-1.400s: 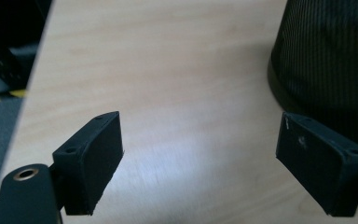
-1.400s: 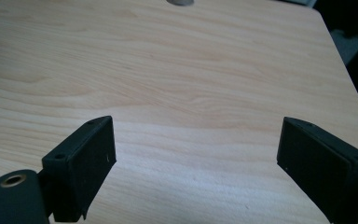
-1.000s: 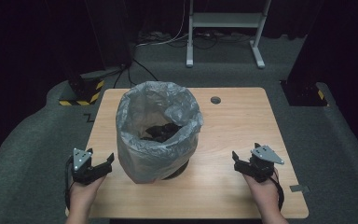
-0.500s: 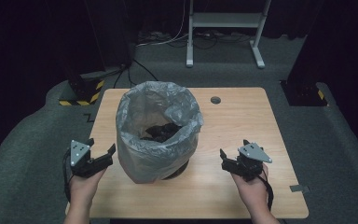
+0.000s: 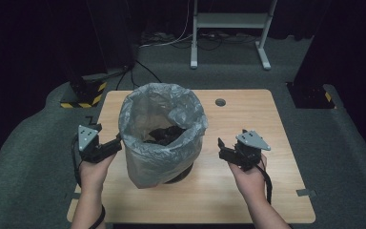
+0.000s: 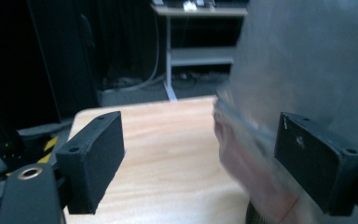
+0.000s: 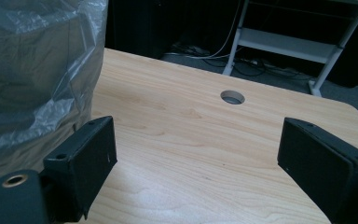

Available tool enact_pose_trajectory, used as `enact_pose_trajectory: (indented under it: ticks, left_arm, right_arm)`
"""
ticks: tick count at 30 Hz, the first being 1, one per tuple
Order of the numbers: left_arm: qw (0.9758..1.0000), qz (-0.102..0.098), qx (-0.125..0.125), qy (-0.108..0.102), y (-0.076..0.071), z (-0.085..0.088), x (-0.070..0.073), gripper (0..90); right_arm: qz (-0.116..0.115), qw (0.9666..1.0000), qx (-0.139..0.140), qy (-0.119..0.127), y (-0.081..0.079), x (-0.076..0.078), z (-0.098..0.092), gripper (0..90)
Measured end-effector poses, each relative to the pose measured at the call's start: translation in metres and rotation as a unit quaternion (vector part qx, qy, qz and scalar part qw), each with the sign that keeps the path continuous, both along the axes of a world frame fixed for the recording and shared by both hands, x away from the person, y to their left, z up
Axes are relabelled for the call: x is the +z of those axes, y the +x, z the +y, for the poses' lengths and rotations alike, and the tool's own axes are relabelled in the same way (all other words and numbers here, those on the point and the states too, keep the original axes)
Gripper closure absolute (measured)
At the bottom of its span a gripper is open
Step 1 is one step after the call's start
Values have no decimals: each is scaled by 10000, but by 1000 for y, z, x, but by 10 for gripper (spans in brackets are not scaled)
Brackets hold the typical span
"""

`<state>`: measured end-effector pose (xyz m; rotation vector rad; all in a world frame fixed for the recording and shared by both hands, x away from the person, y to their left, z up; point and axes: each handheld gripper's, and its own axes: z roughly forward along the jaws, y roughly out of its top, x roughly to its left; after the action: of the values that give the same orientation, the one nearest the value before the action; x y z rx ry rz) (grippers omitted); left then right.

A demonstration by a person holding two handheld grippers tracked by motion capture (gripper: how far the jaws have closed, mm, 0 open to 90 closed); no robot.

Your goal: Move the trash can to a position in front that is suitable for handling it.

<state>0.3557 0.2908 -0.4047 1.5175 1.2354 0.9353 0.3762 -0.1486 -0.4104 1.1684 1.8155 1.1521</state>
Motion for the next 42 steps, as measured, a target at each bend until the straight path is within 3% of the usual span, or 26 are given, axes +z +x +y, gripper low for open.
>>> enact_pose_trajectory:
  ticks: [4,10,17,23,32,38,42]
  left_arm:
    - [9999,28,137,-35,-2,5,-3,153]
    - [9999,74,98,-21,-1,6,-3,155]
    - [9996,141,-41,235,5,-6,-7,152]
    - [9992,17,-158,361,6,-15,-7,171]
    - [9996,78,-219,180,3,-18,-7,269]
    - [9994,144,-262,154,1,-20,-6,297]
    - [9993,185,-291,161,-1,-23,-5,310]
  right_arm:
    - [40,10000,-53,17,6,2,7,118]
    - [29,10000,-14,55,11,1,16,118]
    - [-97,9998,-10,-170,19,-9,38,134]
    - [-247,9995,187,-104,21,-14,50,140]
    - [-248,9993,157,-238,15,-20,62,215]
    - [-348,9990,238,-171,11,-18,59,237]
    - [-264,9994,220,-86,11,-18,56,239]
